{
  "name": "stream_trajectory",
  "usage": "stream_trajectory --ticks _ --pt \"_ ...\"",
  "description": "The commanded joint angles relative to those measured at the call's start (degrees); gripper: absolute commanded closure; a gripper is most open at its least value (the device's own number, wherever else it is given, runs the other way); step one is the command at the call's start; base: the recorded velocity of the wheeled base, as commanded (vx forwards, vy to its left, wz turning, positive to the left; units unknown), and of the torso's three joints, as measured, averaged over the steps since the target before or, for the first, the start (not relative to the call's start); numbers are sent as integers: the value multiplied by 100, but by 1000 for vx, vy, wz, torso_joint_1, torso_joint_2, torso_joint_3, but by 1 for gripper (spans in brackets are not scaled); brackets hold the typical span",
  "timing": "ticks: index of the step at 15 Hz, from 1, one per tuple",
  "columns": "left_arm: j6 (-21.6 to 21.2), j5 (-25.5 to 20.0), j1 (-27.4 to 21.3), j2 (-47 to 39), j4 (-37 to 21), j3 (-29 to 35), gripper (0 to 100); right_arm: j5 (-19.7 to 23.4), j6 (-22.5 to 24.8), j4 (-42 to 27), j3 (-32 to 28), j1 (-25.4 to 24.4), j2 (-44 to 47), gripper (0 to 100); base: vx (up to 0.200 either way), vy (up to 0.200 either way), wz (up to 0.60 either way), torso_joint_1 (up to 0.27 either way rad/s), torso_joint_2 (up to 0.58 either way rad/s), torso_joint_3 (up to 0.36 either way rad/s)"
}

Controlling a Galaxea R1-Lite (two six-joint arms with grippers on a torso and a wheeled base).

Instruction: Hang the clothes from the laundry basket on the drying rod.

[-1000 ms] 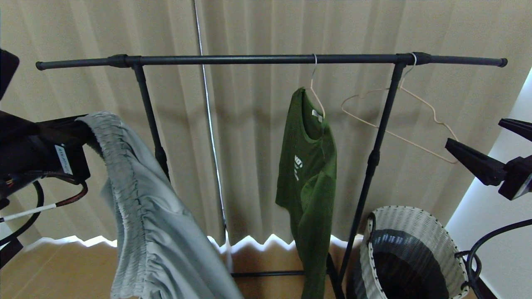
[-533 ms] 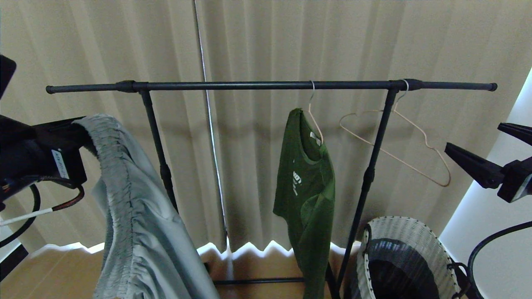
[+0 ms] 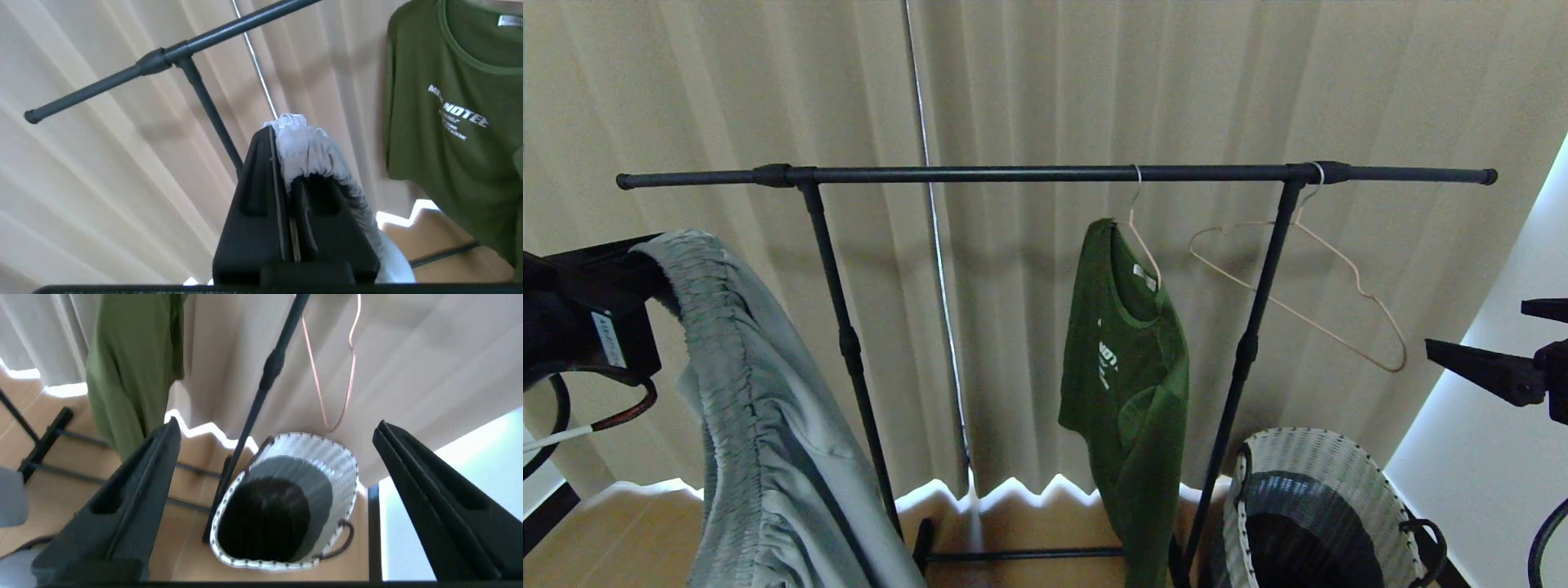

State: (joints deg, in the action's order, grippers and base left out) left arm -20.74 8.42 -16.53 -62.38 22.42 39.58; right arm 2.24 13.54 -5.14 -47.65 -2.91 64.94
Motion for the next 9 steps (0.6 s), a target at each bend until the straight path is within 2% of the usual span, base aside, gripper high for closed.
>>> stream_trajectory --ticks 1,2,9 --pt "-1 1 1 42 -1 -30 100 -31 -1 -13 -51 -25 -8 0 0 0 0 0 0 0" --pt "8 1 1 42 -1 -30 100 -57 8 -22 -42 -34 -8 0 0 0 0 0 0 0" --pt "-1 1 -17 50 -1 -161 100 -66 -1 -13 37 -34 -43 0 0 -200 0 4 1 2"
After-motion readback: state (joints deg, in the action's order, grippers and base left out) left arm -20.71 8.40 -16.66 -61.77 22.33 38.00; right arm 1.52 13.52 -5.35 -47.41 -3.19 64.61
